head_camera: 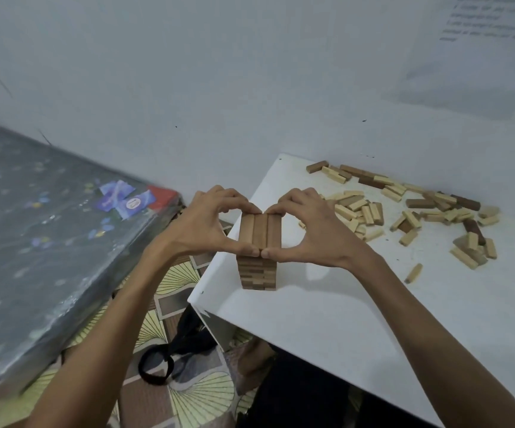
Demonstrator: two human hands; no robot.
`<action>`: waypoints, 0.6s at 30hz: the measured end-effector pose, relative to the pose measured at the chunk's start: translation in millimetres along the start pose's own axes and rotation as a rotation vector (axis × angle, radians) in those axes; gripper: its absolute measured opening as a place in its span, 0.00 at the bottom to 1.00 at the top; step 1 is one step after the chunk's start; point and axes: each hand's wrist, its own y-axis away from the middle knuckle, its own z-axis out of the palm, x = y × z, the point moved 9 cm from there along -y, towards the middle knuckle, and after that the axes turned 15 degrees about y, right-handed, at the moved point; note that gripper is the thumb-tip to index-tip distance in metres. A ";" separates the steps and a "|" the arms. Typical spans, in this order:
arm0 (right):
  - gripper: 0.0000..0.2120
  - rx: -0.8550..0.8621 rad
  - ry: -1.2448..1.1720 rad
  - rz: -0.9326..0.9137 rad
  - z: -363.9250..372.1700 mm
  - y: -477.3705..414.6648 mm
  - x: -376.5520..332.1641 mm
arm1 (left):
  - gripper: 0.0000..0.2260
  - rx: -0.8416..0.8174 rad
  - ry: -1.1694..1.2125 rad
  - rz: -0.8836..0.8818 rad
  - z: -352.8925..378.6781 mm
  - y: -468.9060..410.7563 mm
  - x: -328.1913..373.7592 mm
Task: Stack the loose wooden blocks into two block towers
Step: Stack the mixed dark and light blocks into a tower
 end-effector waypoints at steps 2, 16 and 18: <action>0.32 -0.004 0.002 -0.004 3.3 -1.4 -0.5 | 0.31 0.008 -0.007 0.002 0.0 0.8 -3.7; 0.30 -0.028 0.032 0.019 11.7 -0.2 0.5 | 0.31 -0.012 0.005 0.000 5.1 1.5 -10.9; 0.30 -0.038 0.032 0.019 14.4 0.5 0.6 | 0.31 -0.019 0.007 -0.005 7.2 2.1 -12.9</action>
